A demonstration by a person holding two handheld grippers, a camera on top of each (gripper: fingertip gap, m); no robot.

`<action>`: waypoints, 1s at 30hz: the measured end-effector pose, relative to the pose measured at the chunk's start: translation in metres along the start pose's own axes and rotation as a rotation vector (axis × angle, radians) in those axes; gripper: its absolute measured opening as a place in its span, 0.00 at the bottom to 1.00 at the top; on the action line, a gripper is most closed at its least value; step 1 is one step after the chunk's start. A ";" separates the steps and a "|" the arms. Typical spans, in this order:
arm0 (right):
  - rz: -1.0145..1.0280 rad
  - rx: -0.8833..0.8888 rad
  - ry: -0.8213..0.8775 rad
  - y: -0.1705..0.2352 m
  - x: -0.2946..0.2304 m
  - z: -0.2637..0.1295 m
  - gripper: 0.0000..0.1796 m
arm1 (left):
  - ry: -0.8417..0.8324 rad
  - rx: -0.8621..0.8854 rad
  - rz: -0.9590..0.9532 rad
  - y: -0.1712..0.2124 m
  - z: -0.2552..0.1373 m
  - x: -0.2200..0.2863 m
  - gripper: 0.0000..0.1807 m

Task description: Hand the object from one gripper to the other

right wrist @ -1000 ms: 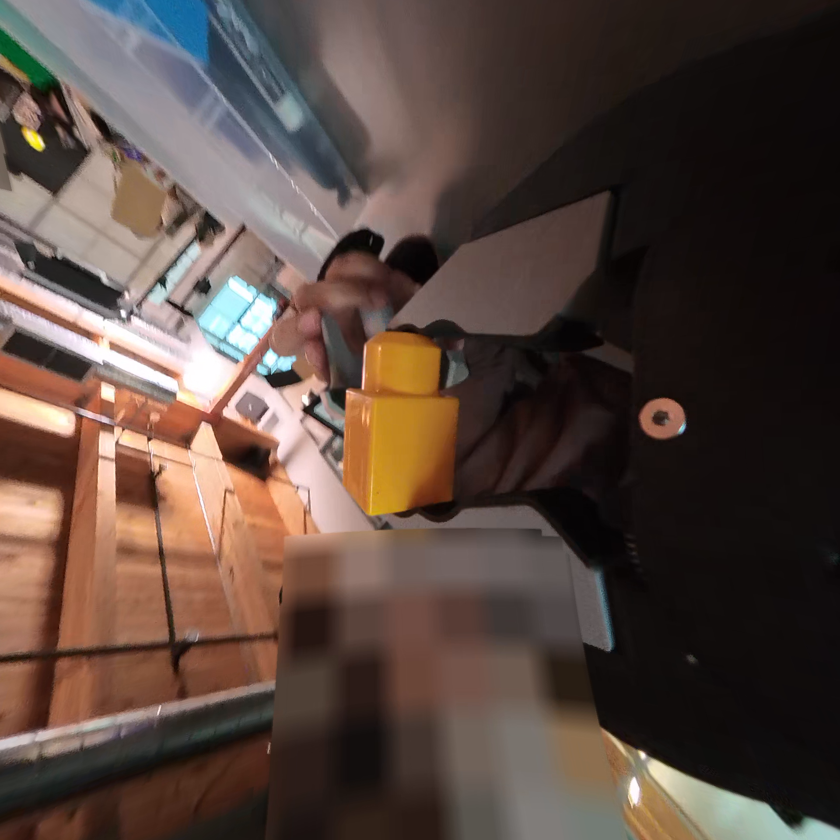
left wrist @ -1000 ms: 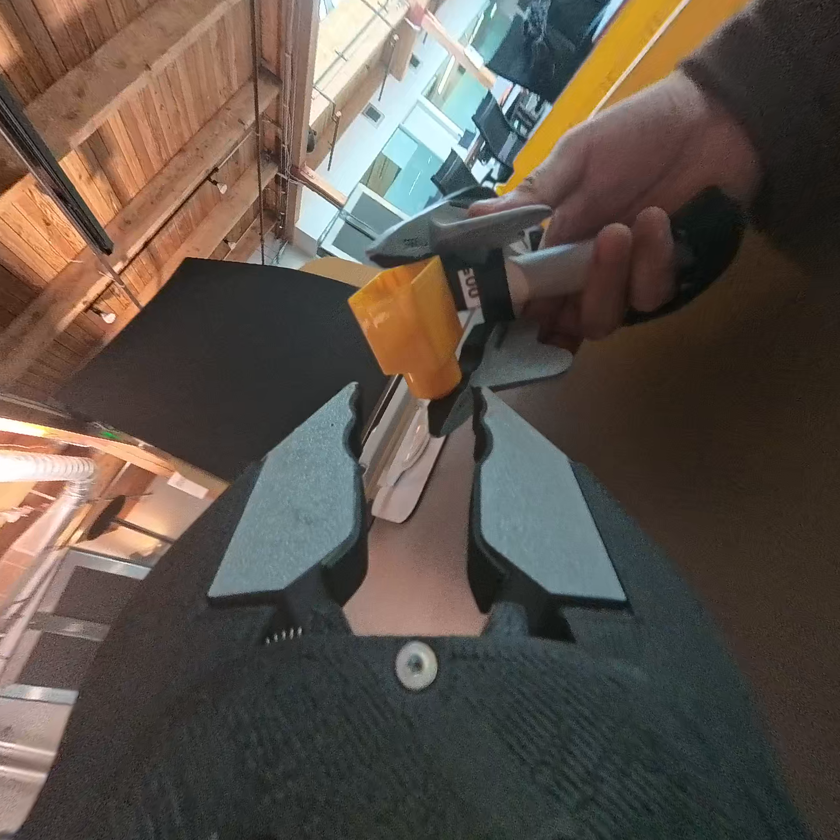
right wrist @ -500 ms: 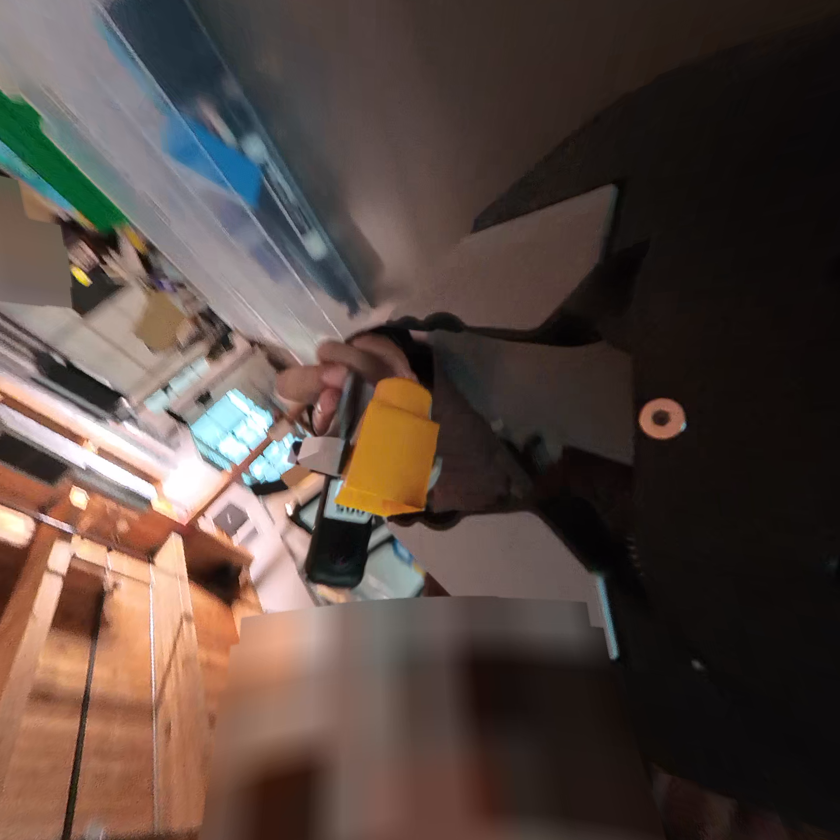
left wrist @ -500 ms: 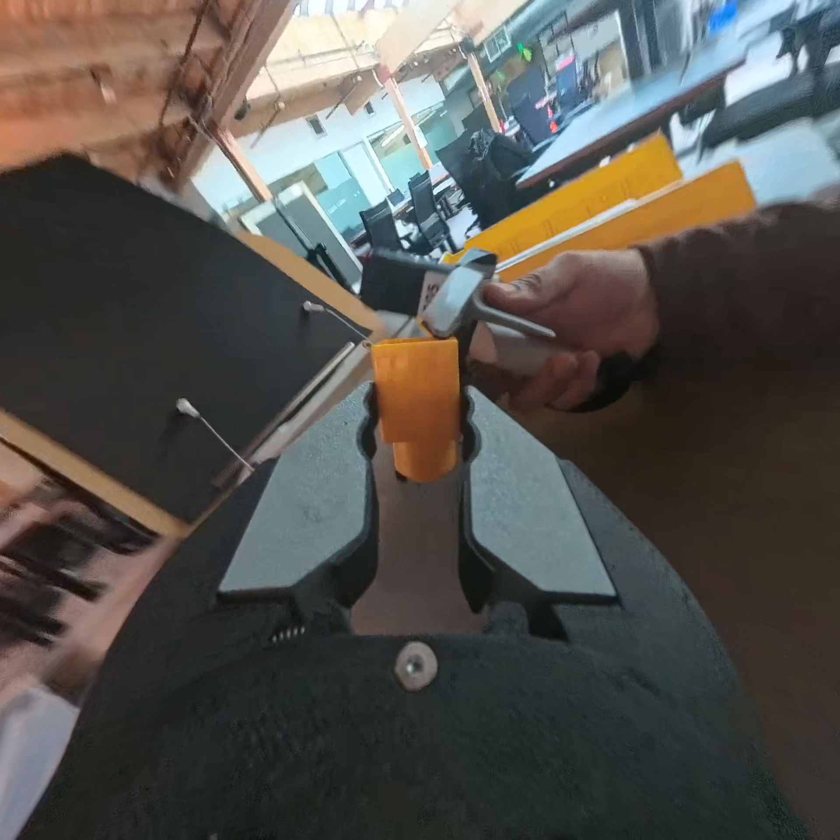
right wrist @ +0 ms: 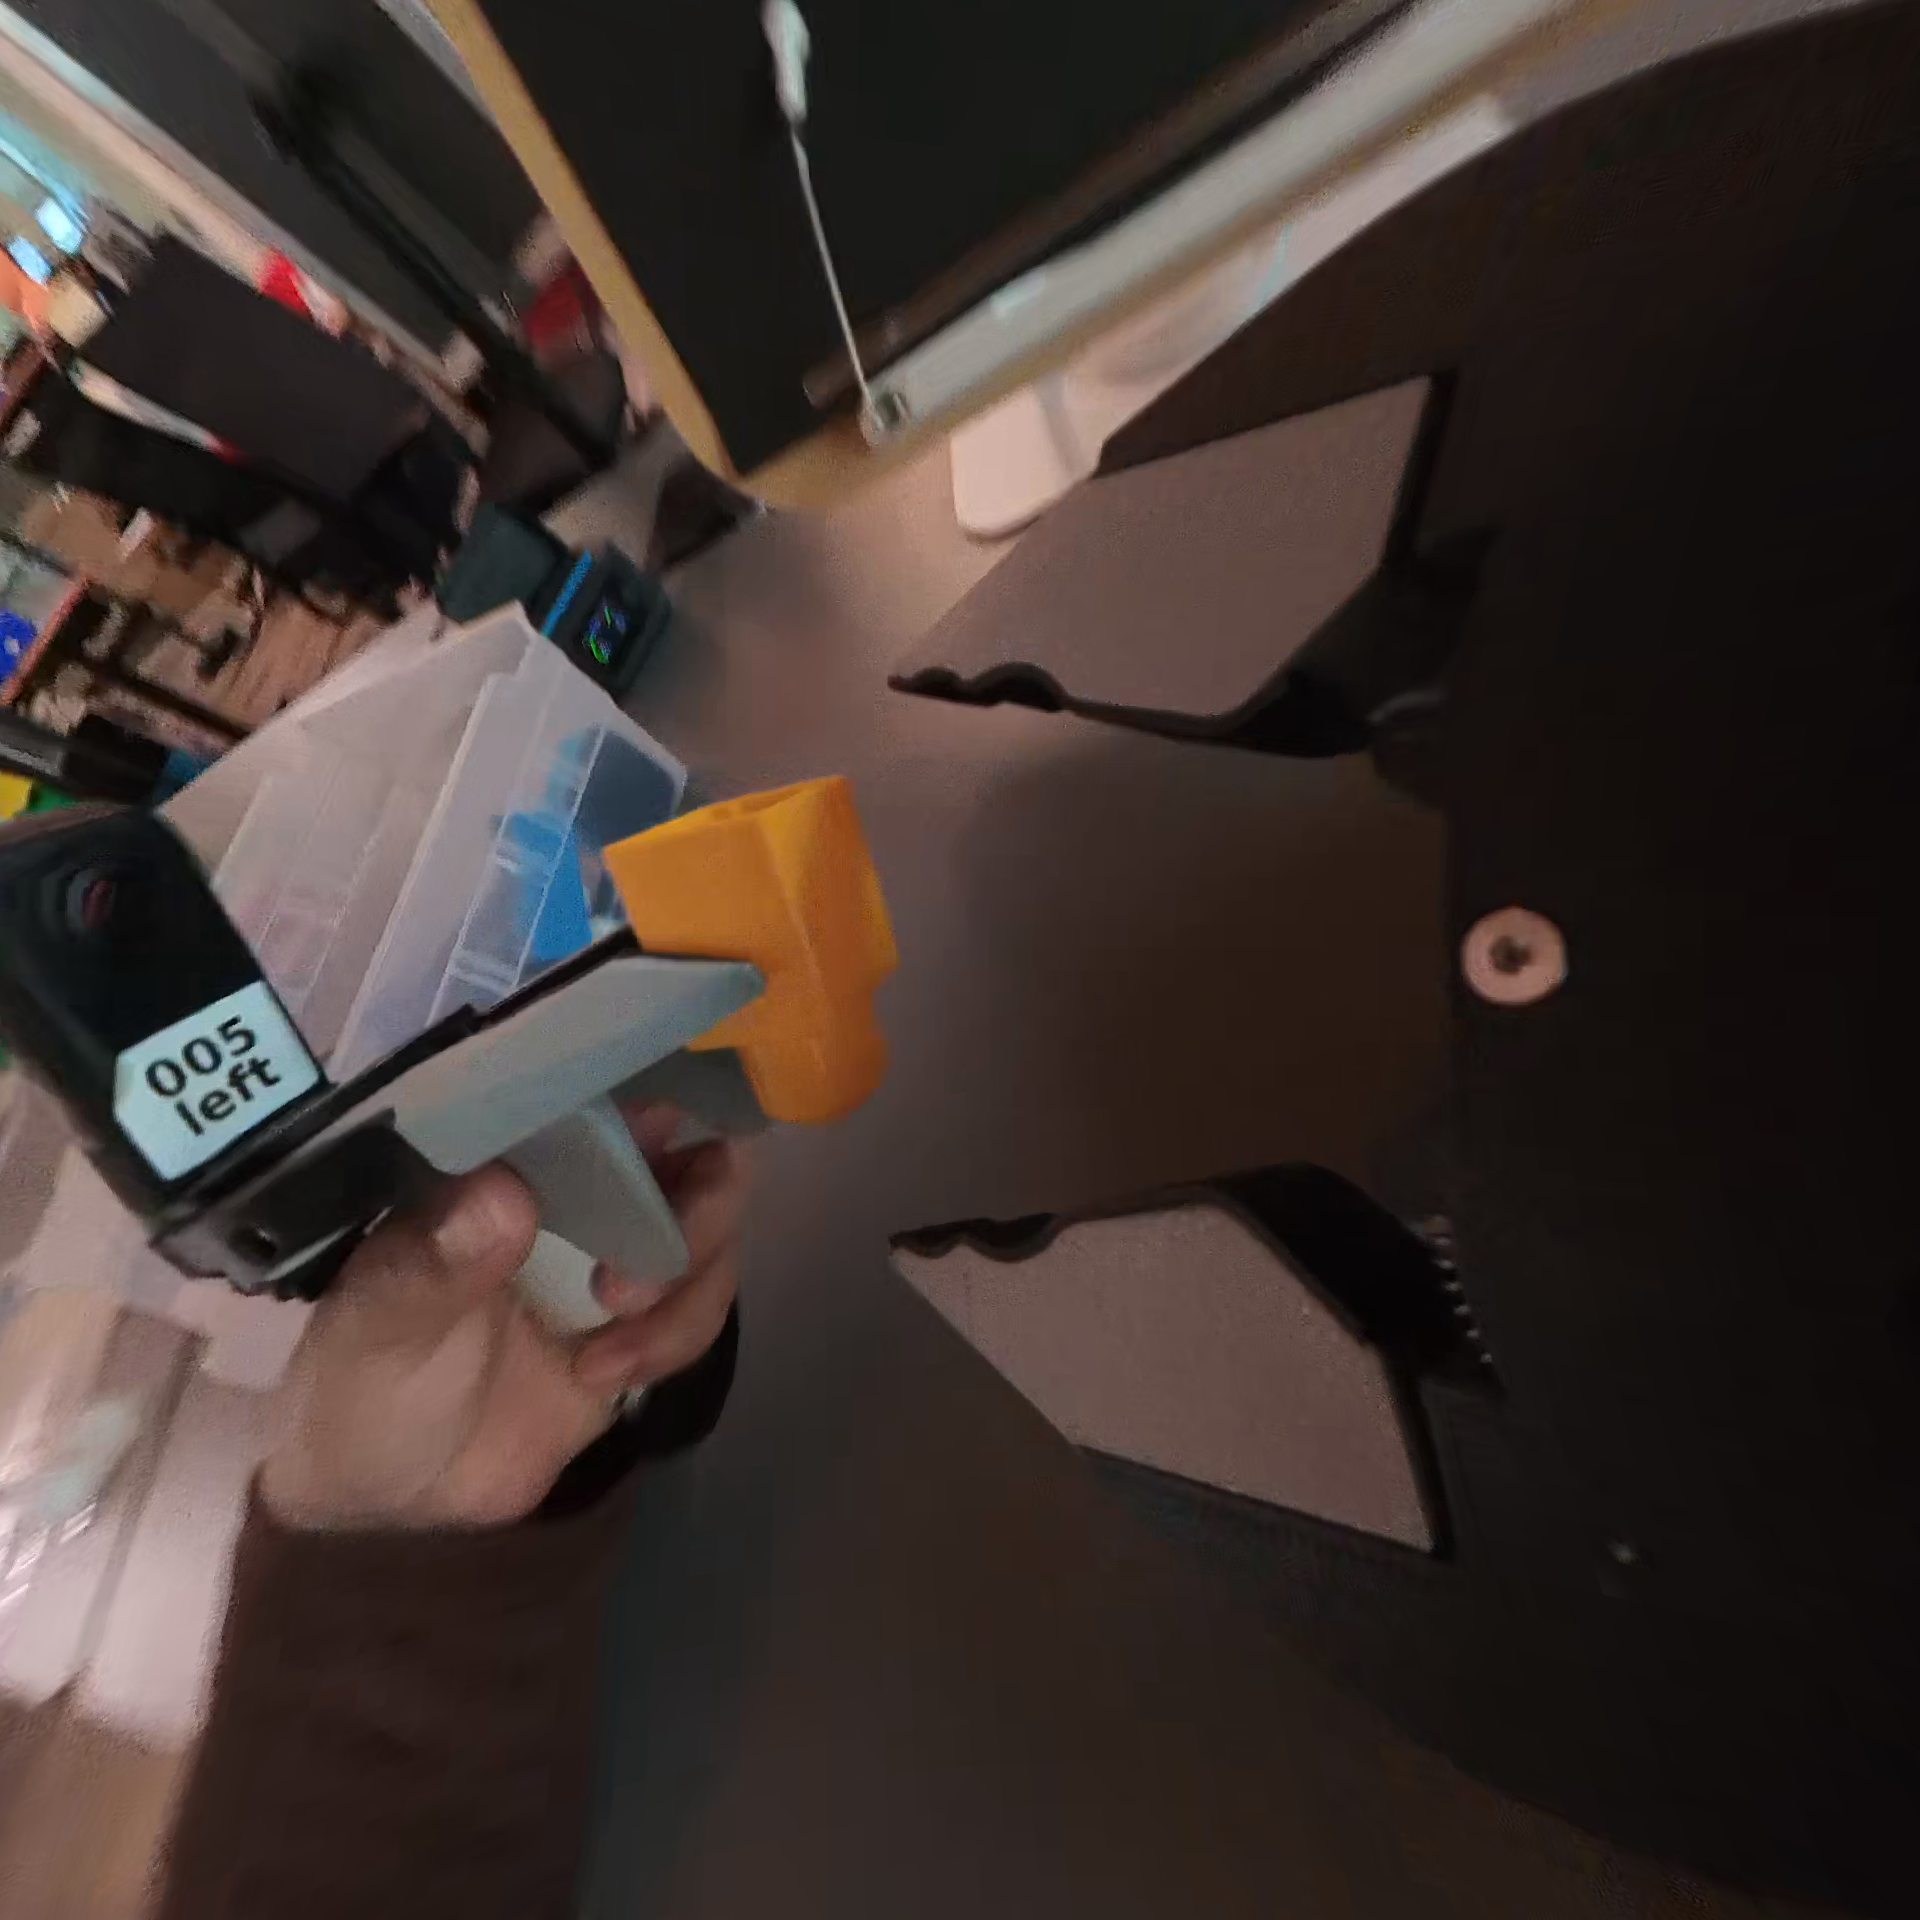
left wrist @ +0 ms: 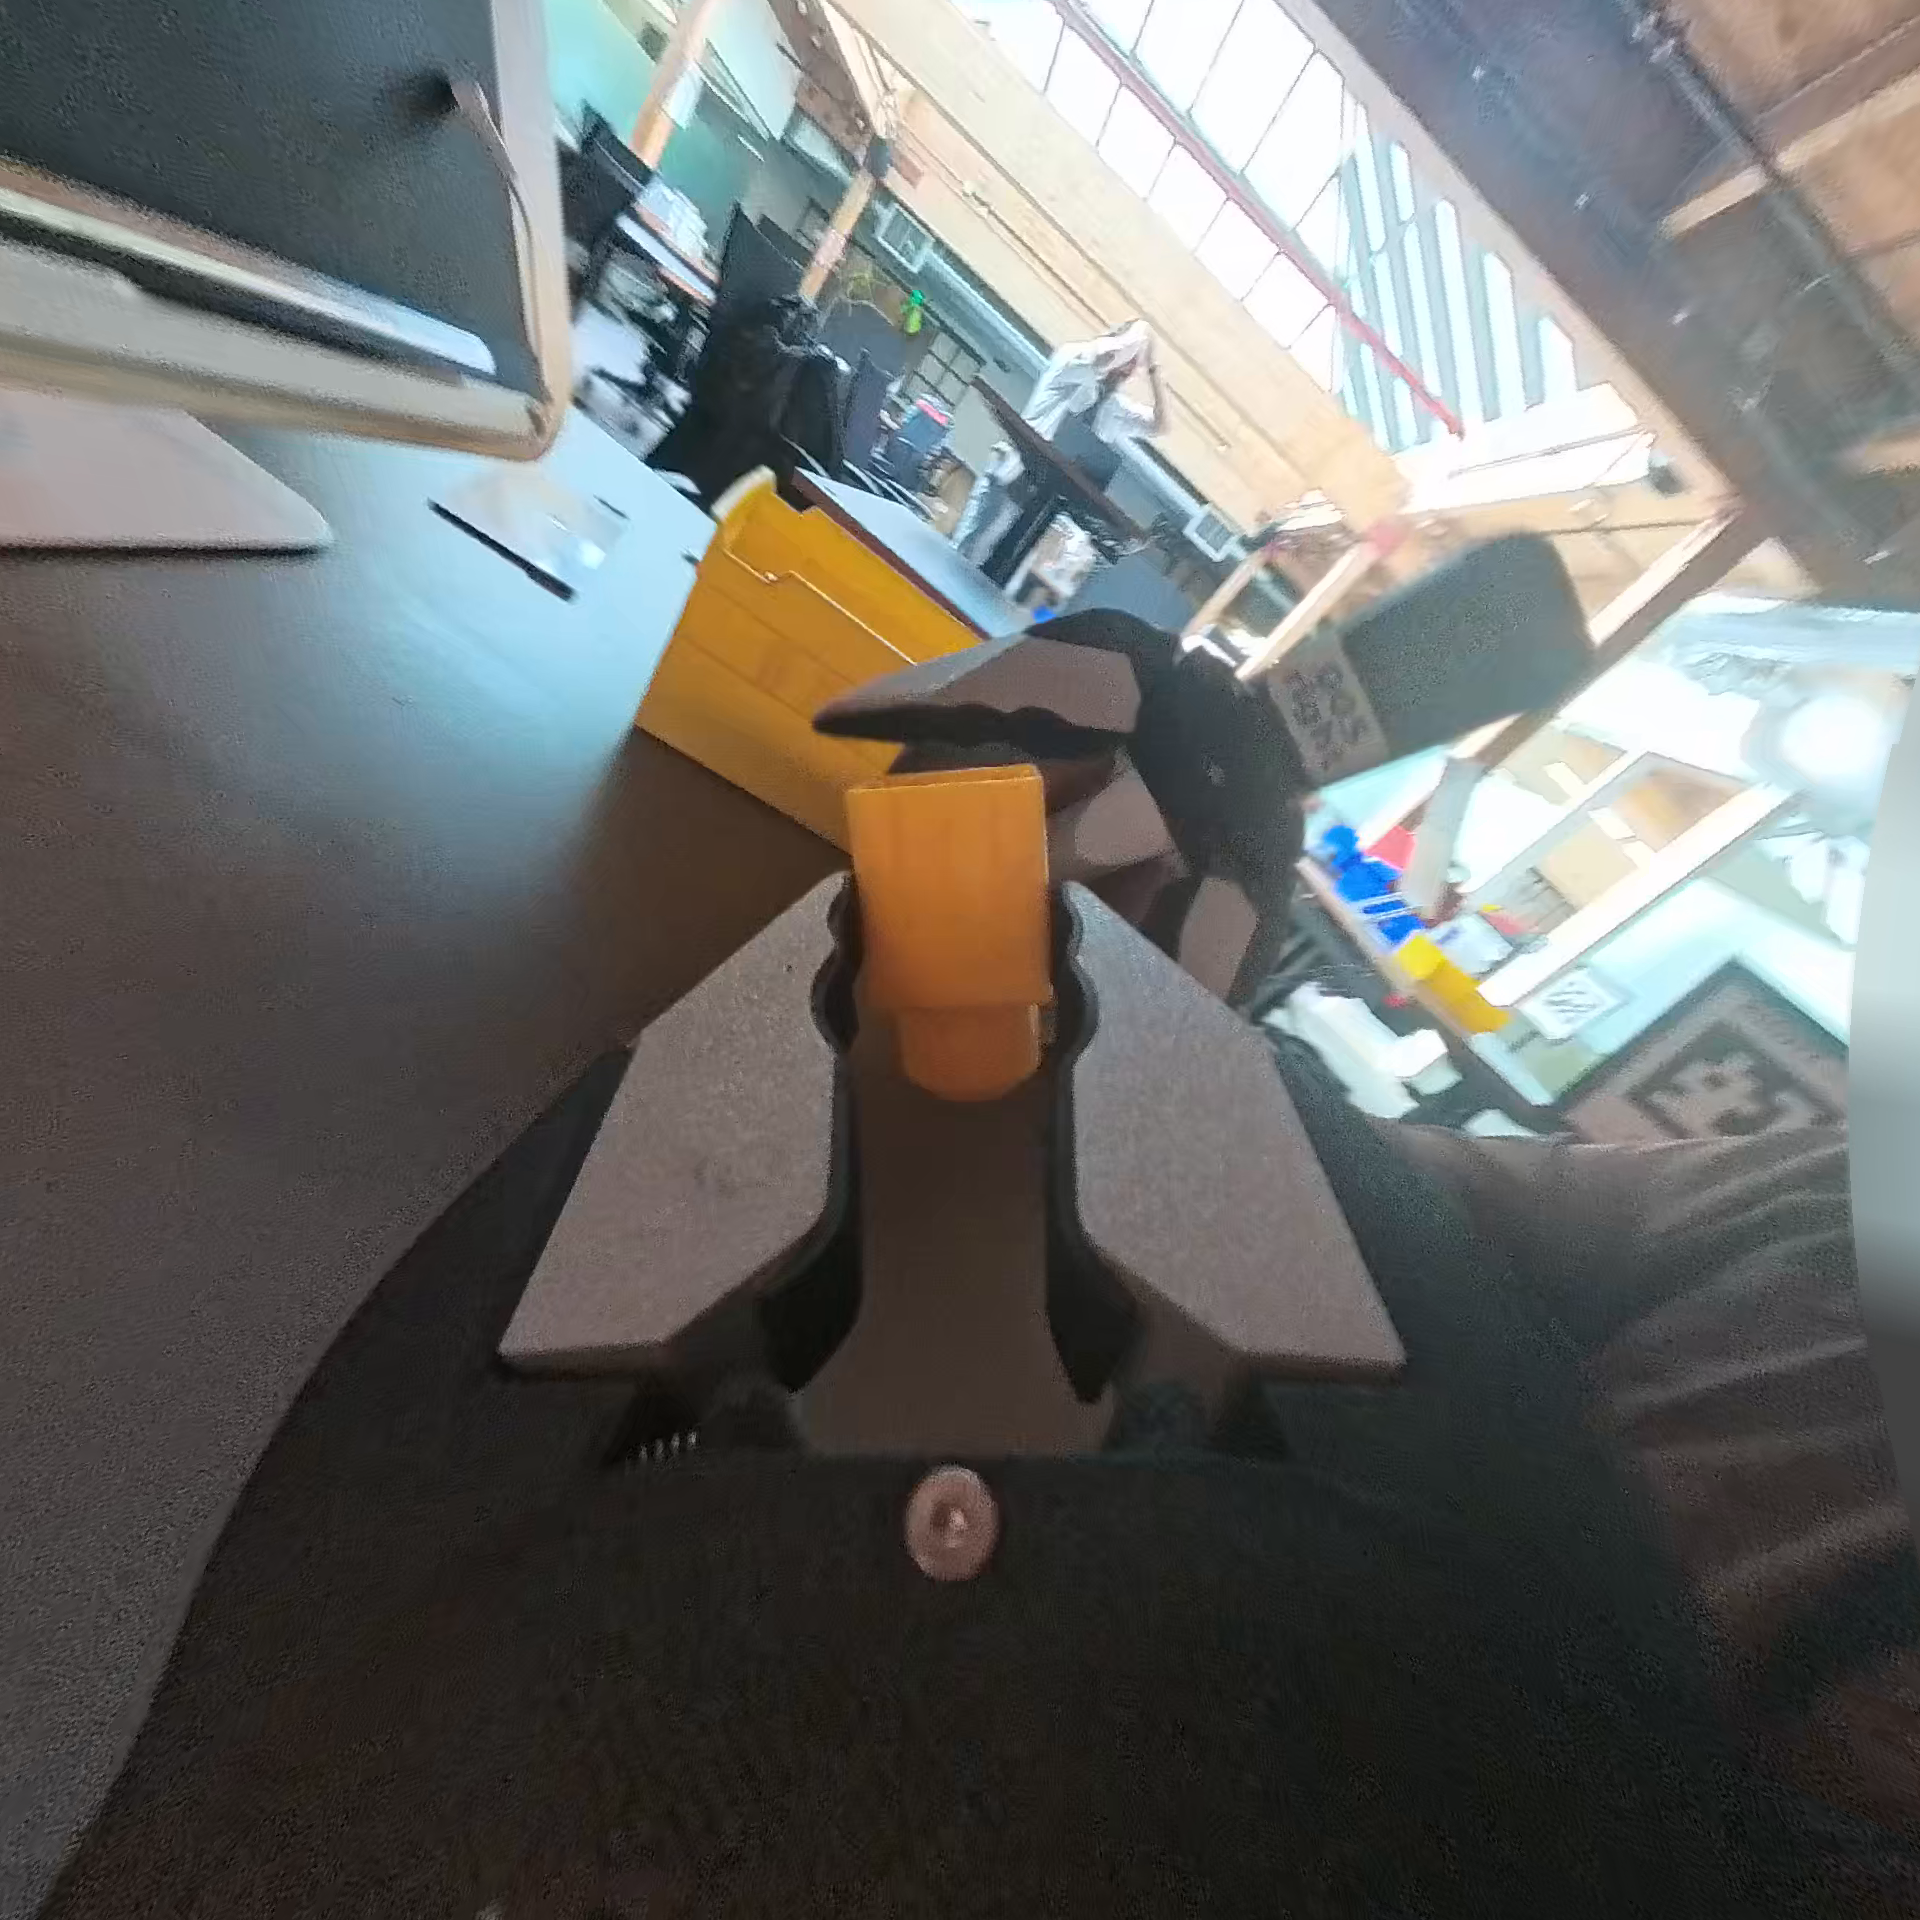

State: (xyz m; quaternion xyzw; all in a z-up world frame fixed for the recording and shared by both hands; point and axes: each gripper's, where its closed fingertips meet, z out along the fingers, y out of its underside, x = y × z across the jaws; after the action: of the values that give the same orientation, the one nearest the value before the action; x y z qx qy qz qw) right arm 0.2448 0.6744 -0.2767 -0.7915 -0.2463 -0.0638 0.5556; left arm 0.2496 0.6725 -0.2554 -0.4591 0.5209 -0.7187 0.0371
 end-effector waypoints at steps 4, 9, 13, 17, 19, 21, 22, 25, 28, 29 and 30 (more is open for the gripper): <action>-0.201 0.017 0.127 -0.013 -0.008 0.005 0.46 | 0.087 0.000 -0.152 0.005 0.006 0.005 0.18; -0.157 0.023 0.136 -0.013 0.000 0.000 0.36 | 0.100 -0.003 -0.158 0.006 0.011 0.008 0.18; 0.078 0.077 0.026 -0.013 0.009 -0.008 0.36 | 0.075 -0.018 -0.001 -0.002 0.000 0.012 0.25; 0.490 0.199 -0.268 -0.015 0.013 -0.026 0.36 | -0.160 -0.055 0.504 -0.006 -0.010 0.006 0.34; 0.636 0.244 -0.407 -0.017 0.011 -0.033 0.37 | -0.313 -0.106 0.771 -0.002 -0.010 -0.005 0.33; 0.742 0.229 -0.520 -0.013 0.004 -0.034 0.37 | -0.383 -0.144 0.981 0.005 -0.003 -0.004 0.33; 0.775 0.203 -0.550 -0.009 0.001 -0.031 0.37 | -0.400 -0.137 1.061 0.006 0.000 -0.001 0.31; 0.809 0.138 -0.617 -0.002 -0.013 -0.023 0.36 | -0.410 -0.169 1.231 0.017 0.008 0.004 0.29; 0.826 0.162 -0.722 -0.013 -0.028 -0.023 0.36 | -0.424 -0.214 1.372 0.028 0.012 0.002 0.27; 0.832 0.153 -0.750 -0.014 -0.033 -0.022 0.36 | -0.441 -0.214 1.417 0.029 0.013 0.001 0.24; 0.835 0.134 -0.763 -0.012 -0.037 -0.020 0.36 | -0.432 -0.228 1.451 0.033 0.016 0.001 0.25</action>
State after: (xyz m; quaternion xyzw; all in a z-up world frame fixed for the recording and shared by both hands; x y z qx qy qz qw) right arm 0.2101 0.6475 -0.2725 -0.7519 -0.0994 0.4672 0.4544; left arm 0.2456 0.6455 -0.2804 -0.1334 0.7439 -0.3504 0.5531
